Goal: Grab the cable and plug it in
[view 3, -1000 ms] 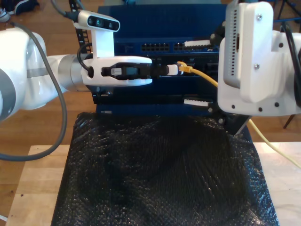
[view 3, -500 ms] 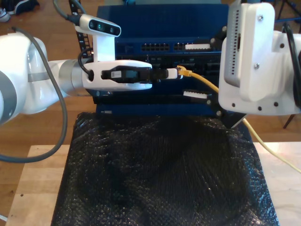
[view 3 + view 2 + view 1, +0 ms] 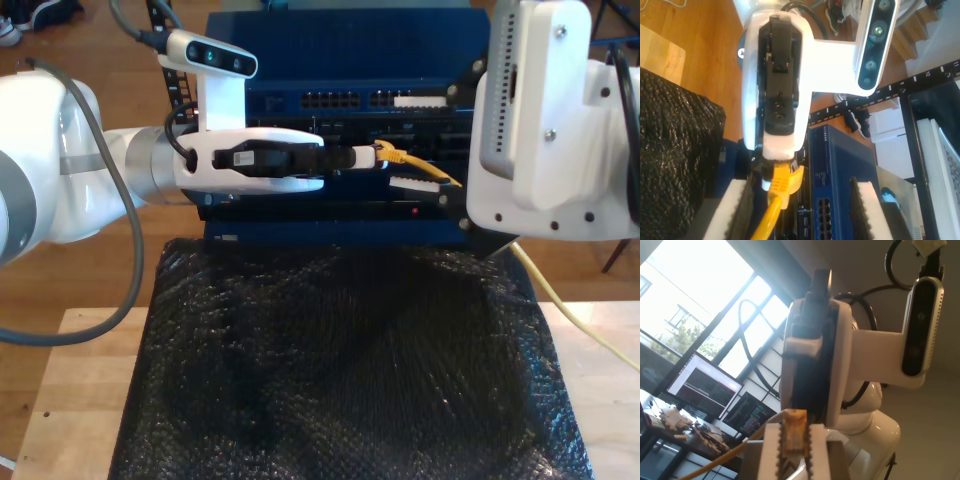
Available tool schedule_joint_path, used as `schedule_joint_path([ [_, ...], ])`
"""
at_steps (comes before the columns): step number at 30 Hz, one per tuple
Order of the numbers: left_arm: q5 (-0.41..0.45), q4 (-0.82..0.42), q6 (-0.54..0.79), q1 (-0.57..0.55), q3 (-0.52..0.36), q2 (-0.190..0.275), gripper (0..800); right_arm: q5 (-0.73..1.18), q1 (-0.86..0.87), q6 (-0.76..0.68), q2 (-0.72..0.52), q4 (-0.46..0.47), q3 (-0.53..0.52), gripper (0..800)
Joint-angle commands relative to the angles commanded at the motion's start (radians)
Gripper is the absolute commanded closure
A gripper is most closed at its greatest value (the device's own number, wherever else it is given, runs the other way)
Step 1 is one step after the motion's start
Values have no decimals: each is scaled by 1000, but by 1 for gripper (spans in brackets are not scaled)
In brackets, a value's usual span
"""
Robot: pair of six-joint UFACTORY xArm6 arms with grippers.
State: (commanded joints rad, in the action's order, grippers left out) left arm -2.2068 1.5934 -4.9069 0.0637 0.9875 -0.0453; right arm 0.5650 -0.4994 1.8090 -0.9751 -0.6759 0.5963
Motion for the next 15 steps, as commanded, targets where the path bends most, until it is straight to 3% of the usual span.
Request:
schedule_joint_path([
  [15, -15, 3, 2, -2, 8, 0, 780, 2, -35, -3, 2, 0, 0, 344],
])
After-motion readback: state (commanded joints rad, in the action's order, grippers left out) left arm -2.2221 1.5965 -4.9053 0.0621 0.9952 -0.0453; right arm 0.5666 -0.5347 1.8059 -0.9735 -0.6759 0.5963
